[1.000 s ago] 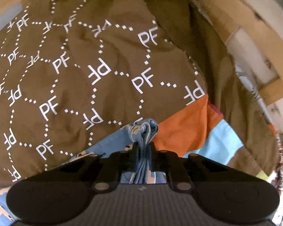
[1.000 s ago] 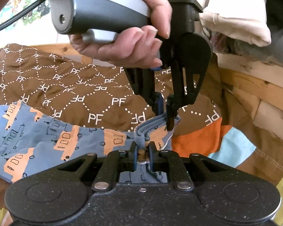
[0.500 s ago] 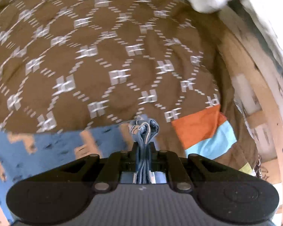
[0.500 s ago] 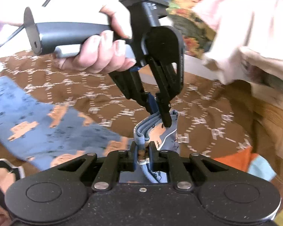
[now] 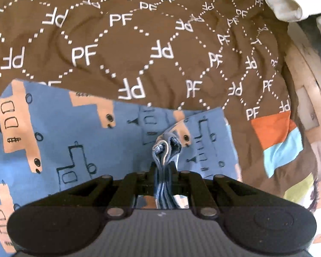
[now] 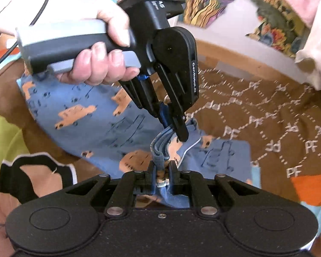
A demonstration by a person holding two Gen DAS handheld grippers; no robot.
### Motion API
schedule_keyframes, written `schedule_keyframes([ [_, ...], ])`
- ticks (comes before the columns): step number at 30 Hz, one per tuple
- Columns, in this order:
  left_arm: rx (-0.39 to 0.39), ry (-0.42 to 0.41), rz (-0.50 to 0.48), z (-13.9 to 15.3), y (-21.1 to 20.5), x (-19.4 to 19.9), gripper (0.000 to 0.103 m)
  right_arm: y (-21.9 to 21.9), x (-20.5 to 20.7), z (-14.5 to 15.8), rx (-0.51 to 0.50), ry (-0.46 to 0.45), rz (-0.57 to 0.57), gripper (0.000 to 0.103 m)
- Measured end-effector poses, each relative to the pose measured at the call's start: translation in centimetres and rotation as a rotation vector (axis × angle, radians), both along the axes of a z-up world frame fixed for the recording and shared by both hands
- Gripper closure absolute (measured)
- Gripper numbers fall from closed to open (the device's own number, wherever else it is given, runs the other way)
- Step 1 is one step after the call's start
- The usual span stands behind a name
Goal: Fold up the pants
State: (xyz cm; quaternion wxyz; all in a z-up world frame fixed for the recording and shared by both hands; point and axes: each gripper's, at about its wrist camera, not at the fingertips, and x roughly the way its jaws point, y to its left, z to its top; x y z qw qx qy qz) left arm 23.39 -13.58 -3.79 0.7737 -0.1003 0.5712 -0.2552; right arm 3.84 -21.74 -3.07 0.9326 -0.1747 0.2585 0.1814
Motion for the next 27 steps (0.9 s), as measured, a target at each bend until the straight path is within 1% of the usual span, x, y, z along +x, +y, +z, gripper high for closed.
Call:
schedule_keyframes([
  [1,-0.013,0.000,-0.004,-0.4,0.3,0.0,0.091,0.0,0.0,-0.2,-0.001,0.005,0.000,0.091],
  [3,-0.041,0.011,0.008,-0.9,1.1,0.1,0.084,0.1,0.2,-0.5,0.002,0.016,-0.001,0.091],
  [4,-0.055,0.019,0.019,-1.2,1.6,0.2,0.078,-0.1,0.2,-0.5,0.004,0.020,-0.002,0.090],
  [5,-0.062,0.023,0.026,-1.4,2.1,0.2,0.076,-0.1,0.3,-0.6,0.004,0.022,-0.001,0.088],
  [9,-0.106,0.052,0.048,-1.8,3.0,0.2,0.075,0.0,0.2,-0.6,0.000,0.023,0.003,0.084],
  [13,-0.122,0.062,0.072,-2.1,3.2,0.3,0.074,-0.1,0.3,-0.6,0.002,0.025,-0.002,0.082],
  [15,-0.107,0.049,0.080,-2.1,3.0,0.2,0.076,-0.2,0.5,-0.7,0.006,0.026,-0.005,0.082],
  [16,-0.089,0.040,0.081,-2.1,2.4,0.1,0.083,-0.2,0.5,-0.7,0.005,0.026,-0.005,0.082],
  [17,-0.080,0.033,0.074,-2.0,2.3,-0.1,0.086,-0.1,0.5,-0.7,0.004,0.024,-0.003,0.082],
  [21,-0.029,-0.019,0.047,-1.0,1.2,-0.6,0.090,0.0,0.4,-0.7,-0.001,0.019,0.001,0.083],
  [23,-0.003,-0.041,0.036,-0.5,0.8,-0.9,0.091,0.0,0.3,-0.6,-0.001,0.016,0.000,0.086],
  [25,0.017,-0.049,0.041,-0.2,0.5,-1.0,0.092,0.0,0.3,-0.4,0.003,0.010,-0.003,0.089],
  [27,0.035,-0.055,0.048,0.1,0.2,-1.2,0.092,0.0,0.3,-0.3,0.005,0.005,-0.002,0.089],
])
